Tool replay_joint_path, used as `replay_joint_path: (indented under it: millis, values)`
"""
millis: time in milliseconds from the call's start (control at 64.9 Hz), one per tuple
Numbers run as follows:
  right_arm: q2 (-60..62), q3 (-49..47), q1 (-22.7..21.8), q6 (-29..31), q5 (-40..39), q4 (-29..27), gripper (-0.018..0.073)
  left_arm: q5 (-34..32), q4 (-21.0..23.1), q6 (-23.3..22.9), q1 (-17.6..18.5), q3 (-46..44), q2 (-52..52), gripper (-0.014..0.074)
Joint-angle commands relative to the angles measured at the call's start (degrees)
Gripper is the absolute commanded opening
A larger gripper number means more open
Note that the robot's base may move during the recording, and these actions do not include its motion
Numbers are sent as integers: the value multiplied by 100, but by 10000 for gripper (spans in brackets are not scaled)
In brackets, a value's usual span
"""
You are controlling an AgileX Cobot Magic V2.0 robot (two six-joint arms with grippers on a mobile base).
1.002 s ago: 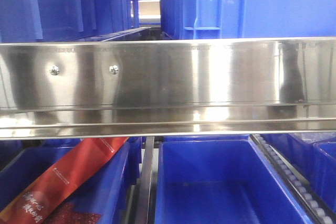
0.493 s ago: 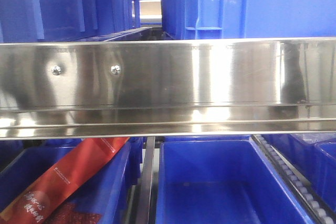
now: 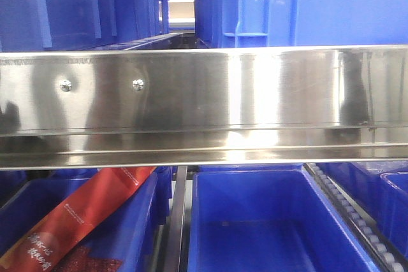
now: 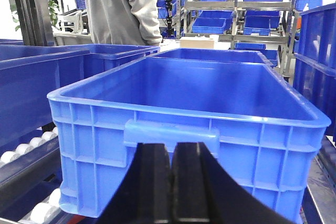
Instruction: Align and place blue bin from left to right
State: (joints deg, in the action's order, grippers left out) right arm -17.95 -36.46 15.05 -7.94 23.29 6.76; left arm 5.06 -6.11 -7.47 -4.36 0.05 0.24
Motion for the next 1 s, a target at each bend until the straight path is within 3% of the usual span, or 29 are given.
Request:
replay_joint_path:
  millis: [0, 247, 987]
  values:
    - [25, 11, 7, 54, -146, 86, -88, -51, 40, 139, -8, -5, -24, 4]
    - [25, 11, 7, 54, -146, 86, -88, -132, 376, 275, -8, -5, -24, 4]
    - [25, 11, 7, 54, -146, 86, -88, -148, 377, 275, -8, -5, -24, 4]
